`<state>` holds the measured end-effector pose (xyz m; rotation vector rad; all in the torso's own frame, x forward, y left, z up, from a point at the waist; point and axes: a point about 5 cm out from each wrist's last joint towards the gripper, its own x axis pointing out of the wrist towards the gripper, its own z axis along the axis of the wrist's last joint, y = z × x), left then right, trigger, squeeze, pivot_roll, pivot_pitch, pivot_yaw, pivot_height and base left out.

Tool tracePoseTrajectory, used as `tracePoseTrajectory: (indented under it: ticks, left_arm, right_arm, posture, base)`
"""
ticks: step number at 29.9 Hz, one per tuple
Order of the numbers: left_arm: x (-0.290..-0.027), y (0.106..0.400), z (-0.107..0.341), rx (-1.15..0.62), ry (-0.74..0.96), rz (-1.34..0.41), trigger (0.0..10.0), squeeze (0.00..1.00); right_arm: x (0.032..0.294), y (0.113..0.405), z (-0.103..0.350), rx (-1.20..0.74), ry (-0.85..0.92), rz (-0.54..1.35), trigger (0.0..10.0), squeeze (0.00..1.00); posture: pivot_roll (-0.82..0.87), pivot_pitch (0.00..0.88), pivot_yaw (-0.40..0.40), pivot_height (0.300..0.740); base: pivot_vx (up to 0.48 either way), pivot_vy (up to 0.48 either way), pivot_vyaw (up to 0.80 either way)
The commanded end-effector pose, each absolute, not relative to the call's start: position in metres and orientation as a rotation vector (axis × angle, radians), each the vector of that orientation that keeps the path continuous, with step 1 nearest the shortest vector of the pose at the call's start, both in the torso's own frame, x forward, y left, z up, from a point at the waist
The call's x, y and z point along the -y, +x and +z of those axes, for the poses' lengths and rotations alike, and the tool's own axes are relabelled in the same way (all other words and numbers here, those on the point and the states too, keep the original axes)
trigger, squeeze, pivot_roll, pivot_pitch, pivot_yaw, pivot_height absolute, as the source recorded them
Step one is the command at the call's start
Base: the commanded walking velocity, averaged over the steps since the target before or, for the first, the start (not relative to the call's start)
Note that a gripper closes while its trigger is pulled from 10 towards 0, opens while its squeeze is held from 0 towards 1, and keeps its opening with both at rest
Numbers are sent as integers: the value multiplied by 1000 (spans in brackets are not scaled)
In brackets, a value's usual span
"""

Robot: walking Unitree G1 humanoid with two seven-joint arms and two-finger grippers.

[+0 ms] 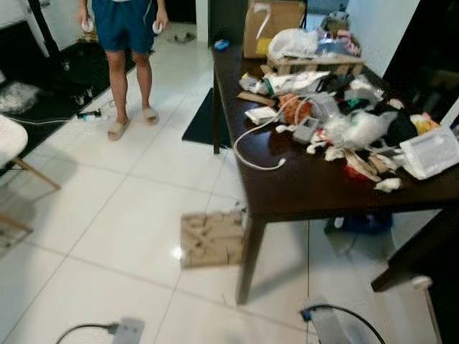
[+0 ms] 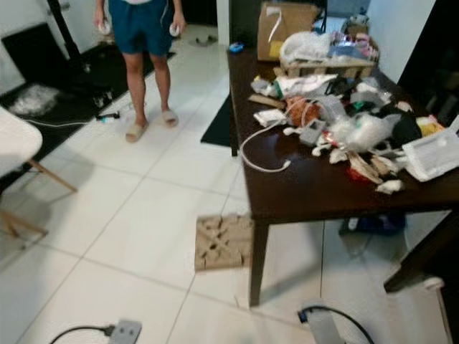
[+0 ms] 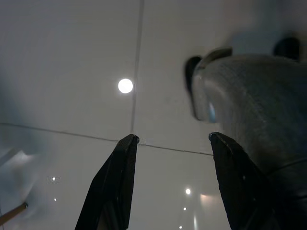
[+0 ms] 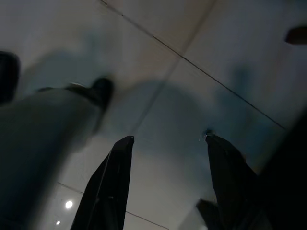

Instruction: Picking trash to rubbish bin

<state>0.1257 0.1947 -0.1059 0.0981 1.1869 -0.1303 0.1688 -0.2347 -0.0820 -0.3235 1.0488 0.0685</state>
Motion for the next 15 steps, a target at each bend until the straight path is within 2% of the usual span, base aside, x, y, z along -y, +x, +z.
tracePoseTrajectory:
  ticks: [1, 8, 15]
  left_arm:
    - [-184, 120, -109, -1205, 77, -167, 10000, 0]
    - [-184, 120, -109, -1206, 93, -170, 10000, 0]
    - [-183, 121, -109, -1205, 93, -183, 10000, 0]
  right_arm:
    - [230, 166, -85, -1057, -302, 72, 10000, 0]
    - [231, 165, -84, -1057, -303, 75, 10000, 0]
    - [230, 166, -84, -1056, -305, 79, 10000, 0]
  posture:
    - [28, 74, -26, 740]
    - [25, 69, -27, 740]
    - [22, 65, -28, 740]
  base:
    - [0, -431, 0]
    - [0, -403, 0]
    - [0, -271, 0]
